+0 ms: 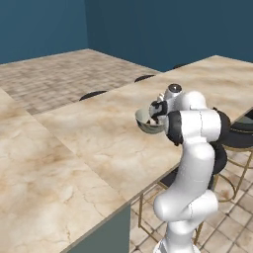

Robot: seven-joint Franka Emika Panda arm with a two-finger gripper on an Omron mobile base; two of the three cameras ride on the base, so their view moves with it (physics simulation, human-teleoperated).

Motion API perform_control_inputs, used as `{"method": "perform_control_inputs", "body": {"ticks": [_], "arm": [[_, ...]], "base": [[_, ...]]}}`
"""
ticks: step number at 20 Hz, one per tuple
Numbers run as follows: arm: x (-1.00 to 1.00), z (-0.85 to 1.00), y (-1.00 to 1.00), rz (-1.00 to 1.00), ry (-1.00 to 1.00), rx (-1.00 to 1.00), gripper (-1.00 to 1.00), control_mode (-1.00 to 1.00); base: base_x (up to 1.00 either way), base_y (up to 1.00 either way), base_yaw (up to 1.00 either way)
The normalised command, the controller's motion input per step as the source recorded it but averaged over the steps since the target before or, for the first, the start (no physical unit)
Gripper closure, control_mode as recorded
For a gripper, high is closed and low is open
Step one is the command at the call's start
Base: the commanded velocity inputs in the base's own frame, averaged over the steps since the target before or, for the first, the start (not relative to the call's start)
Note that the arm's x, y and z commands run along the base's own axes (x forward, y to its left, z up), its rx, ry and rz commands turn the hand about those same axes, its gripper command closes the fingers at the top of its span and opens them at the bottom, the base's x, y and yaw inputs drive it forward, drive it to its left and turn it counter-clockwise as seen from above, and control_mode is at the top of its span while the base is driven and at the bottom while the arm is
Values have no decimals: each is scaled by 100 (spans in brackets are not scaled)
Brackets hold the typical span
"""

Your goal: The microwave is finished heating the steak and sweet potato. Take the bowl containing the food and place it on the dining counter.

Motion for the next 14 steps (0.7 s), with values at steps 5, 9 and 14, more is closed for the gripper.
{"method": "perform_control_inputs", "body": {"ticks": [5,9,14], "arm": [[-93,100,0,0,-3,3,-100,-100],[-100,100,13,0,-11,0,-100,-100],[-100,99,27,5,-11,0,-100,-100]], "base": [[0,0,0],[0,0,0],[0,0,0]]}}
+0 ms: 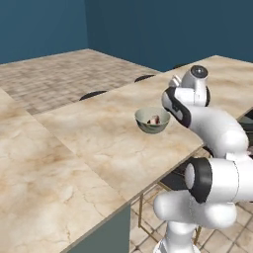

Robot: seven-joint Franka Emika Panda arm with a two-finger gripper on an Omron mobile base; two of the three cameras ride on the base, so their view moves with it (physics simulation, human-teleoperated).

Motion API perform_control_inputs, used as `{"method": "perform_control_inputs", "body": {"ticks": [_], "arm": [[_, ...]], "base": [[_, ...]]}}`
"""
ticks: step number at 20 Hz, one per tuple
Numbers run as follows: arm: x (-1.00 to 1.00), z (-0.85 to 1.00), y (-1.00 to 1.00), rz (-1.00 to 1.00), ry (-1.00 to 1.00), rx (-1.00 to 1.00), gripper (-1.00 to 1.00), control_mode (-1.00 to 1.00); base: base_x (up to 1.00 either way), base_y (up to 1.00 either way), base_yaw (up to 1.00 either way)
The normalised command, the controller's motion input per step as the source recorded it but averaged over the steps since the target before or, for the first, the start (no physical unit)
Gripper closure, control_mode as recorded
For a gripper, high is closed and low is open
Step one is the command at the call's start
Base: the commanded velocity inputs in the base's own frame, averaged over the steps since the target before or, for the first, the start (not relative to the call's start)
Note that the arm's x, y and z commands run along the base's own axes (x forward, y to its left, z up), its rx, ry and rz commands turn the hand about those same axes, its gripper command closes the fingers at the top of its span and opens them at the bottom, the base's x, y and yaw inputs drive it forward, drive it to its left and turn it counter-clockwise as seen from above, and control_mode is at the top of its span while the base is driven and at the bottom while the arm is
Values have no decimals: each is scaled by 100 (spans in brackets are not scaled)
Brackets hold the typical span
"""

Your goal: The microwave is finished heating the steak and sweet potato. Take the bowl containing the food and place it on the dining counter.

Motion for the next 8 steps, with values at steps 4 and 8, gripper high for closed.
{"method": "perform_control_inputs", "body": {"ticks": [4,8], "arm": [[-100,67,43,16,-11,-3,-100,-100],[-100,12,46,14,-47,-17,-100,-100]], "base": [[0,0,0],[0,0,0]]}}
